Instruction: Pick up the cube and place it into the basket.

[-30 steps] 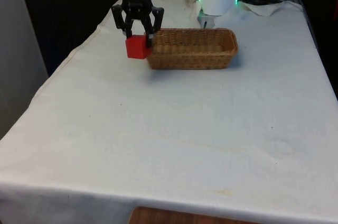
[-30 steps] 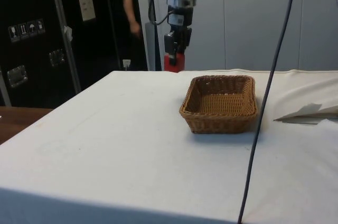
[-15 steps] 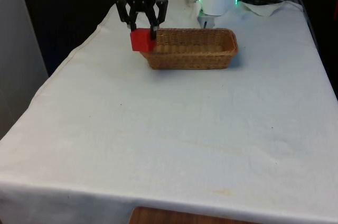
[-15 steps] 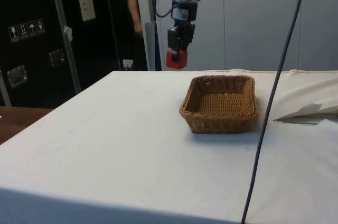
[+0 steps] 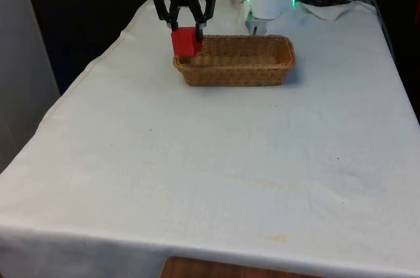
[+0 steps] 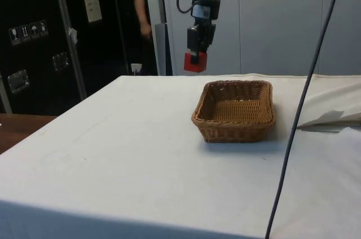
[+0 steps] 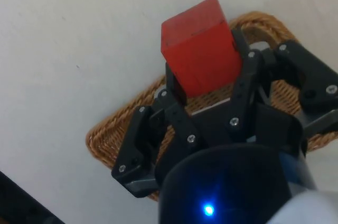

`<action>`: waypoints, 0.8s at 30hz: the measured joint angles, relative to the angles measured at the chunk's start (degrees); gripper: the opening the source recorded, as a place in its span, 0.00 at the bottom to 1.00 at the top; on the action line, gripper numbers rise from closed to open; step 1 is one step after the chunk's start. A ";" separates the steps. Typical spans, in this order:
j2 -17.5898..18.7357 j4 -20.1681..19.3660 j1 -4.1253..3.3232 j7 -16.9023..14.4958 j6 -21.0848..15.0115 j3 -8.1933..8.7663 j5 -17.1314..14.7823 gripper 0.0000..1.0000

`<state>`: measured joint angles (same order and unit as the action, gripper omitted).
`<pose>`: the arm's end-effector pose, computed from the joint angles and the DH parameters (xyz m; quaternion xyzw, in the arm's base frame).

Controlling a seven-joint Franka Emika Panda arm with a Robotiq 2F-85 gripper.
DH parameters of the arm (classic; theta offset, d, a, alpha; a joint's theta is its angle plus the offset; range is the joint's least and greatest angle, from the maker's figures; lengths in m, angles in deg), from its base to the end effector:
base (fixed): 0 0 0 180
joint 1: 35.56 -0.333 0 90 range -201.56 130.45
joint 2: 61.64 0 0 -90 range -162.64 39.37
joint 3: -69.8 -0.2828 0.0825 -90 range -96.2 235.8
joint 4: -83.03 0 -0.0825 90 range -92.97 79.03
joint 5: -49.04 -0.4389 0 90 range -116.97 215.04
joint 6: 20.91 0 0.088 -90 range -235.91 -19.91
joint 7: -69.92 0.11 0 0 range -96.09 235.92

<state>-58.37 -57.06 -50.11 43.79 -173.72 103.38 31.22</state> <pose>0.4986 -0.1845 0.2182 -0.9915 0.0681 -0.1071 0.0280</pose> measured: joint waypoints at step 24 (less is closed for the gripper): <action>-9.17 -12.43 0.00 0.52 -5.79 -0.74 3.95 0.03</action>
<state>-67.54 -69.49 -50.11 44.31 -179.50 102.63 35.17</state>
